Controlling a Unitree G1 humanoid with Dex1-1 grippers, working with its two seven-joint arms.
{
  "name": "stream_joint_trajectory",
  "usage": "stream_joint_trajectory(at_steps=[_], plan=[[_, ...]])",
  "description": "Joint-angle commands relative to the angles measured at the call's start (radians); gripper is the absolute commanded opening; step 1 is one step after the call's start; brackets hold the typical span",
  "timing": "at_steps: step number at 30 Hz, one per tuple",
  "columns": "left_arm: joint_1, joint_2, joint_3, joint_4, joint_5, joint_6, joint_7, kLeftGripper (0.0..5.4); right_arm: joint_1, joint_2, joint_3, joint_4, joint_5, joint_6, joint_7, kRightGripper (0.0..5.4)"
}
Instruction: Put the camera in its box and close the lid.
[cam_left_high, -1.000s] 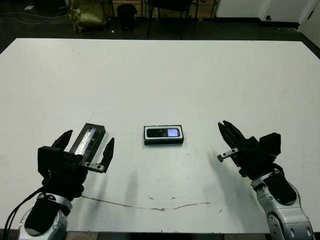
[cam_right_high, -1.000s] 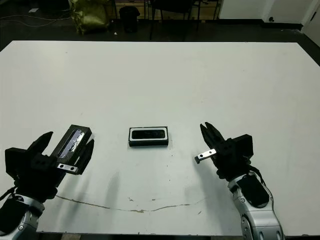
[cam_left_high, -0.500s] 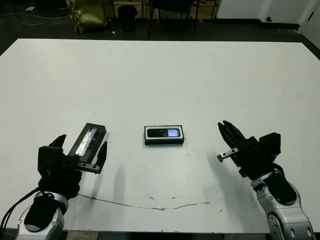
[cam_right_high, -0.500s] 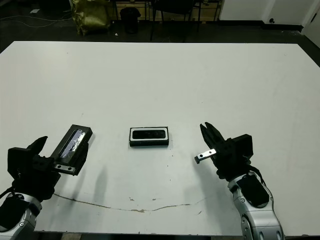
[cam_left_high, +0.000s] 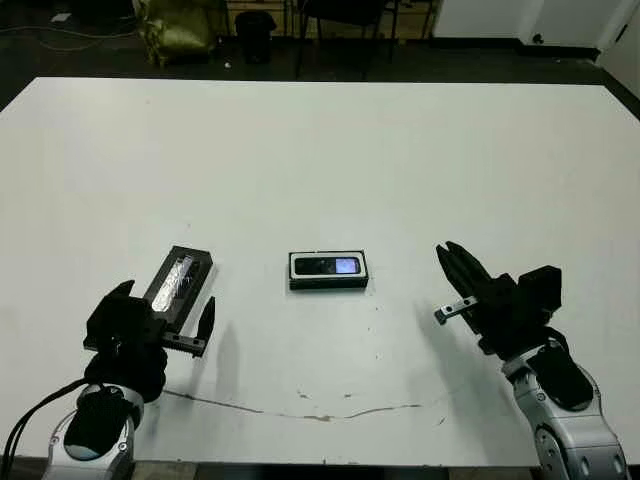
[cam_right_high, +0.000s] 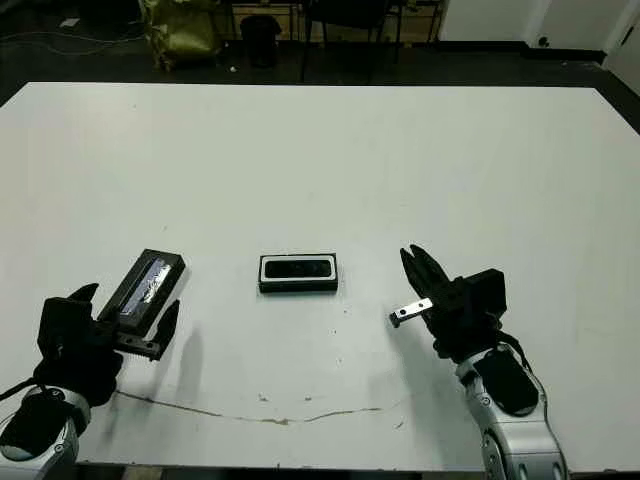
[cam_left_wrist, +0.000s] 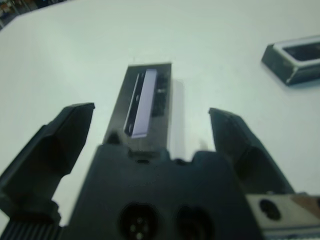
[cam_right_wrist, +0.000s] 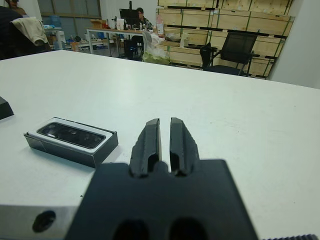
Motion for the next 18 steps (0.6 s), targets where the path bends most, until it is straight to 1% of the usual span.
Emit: stream_joint_trajectory(at_steps=[1,2,3,4,7,9,12,14,18], plan=[[0.015,0.013,-0.001,0.041,0.001,0.004,-0.014,5.39,0.011,-0.005,-0.003,0.003,-0.005,0.025,-0.009,0.0],[0.015,0.025,-0.01,0.058,0.017,-0.016,-0.014,5.39,0.012,-0.007,-0.001,0.0,-0.011,0.027,-0.012,0.0],[0.015,0.022,-0.009,0.072,0.014,-0.026,-0.016,5.39,0.012,-0.008,0.0,0.001,-0.013,0.024,-0.01,0.0],[0.013,0.016,-0.005,0.083,0.005,-0.029,-0.018,5.39,0.013,-0.009,0.0,0.001,-0.015,0.022,-0.009,0.0],[0.006,0.034,-0.021,0.091,0.03,-0.031,-0.018,5.39,0.01,-0.007,-0.003,0.015,-0.005,0.009,0.002,0.0],[0.006,0.022,-0.016,0.106,0.023,-0.053,-0.017,5.39,0.009,-0.005,-0.007,0.027,0.006,-0.006,0.014,0.0],[0.004,-0.021,0.003,0.119,-0.017,-0.048,-0.01,5.39,0.01,-0.005,-0.004,0.016,-0.003,0.014,0.0,0.0],[0.0,-0.034,0.015,0.132,-0.046,-0.051,-0.016,5.39,0.011,-0.006,-0.003,0.016,-0.008,0.008,-0.001,0.0],[-0.002,-0.045,0.019,0.15,-0.052,-0.066,-0.008,5.39,0.013,-0.005,-0.003,0.02,-0.011,0.0,-0.004,0.0]])
